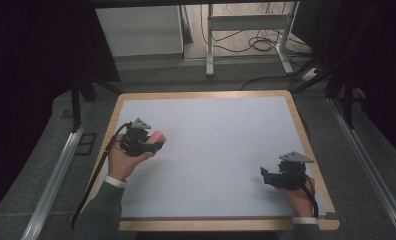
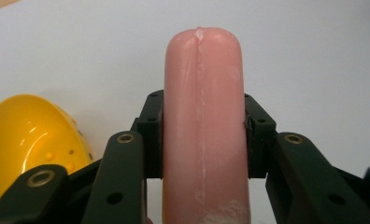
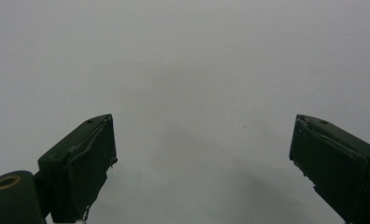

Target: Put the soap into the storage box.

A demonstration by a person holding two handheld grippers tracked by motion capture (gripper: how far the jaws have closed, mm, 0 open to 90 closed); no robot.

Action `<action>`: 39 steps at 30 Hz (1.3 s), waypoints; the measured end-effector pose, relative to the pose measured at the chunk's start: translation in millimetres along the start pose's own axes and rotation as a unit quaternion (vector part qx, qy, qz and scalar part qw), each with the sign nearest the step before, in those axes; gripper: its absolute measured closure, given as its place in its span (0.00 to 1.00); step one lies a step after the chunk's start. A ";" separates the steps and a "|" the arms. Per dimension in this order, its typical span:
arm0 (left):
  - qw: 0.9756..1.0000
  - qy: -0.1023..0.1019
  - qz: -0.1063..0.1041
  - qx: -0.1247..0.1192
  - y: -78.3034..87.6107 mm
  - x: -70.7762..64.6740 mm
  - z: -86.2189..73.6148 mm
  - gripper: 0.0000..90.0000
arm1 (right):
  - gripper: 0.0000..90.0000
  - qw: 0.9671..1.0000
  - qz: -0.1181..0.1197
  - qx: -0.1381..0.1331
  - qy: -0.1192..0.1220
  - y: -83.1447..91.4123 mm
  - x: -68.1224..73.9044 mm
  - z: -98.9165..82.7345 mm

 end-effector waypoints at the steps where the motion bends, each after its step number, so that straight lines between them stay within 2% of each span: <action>1: 1.000 0.000 0.003 -0.001 1.2 0.7 -0.3 0.67 | 0.08 1.000 0.000 0.000 0.000 -0.1 0.1 0.0; 19: 0.999 0.025 0.025 -0.007 13.0 23.7 -3.5 0.67 | 0.08 1.000 0.000 0.002 0.003 -0.6 0.4 -0.3; 27: 0.998 0.037 0.046 -0.010 13.2 35.7 -5.1 0.67 | 0.08 1.000 0.000 0.002 0.004 -0.4 1.0 -0.1; 36: 0.998 0.049 0.047 -0.001 8.5 46.3 -7.5 0.67 | 0.08 1.000 -0.001 0.003 0.003 -0.7 0.3 -0.6; 39: 0.997 0.058 0.041 0.001 6.3 51.1 -9.2 0.67 | 0.08 1.000 0.000 0.003 0.003 -0.7 0.4 -0.5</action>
Point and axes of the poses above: each handheld gripper's, and its own axes: y roughly backward along the jaws, z roughly out of its top, x roughly to its left, the point moved 2 cm from there along -y, roughly forward along the jaws, and after that the axes turned 3 degrees about y, right-handed, at the moved point
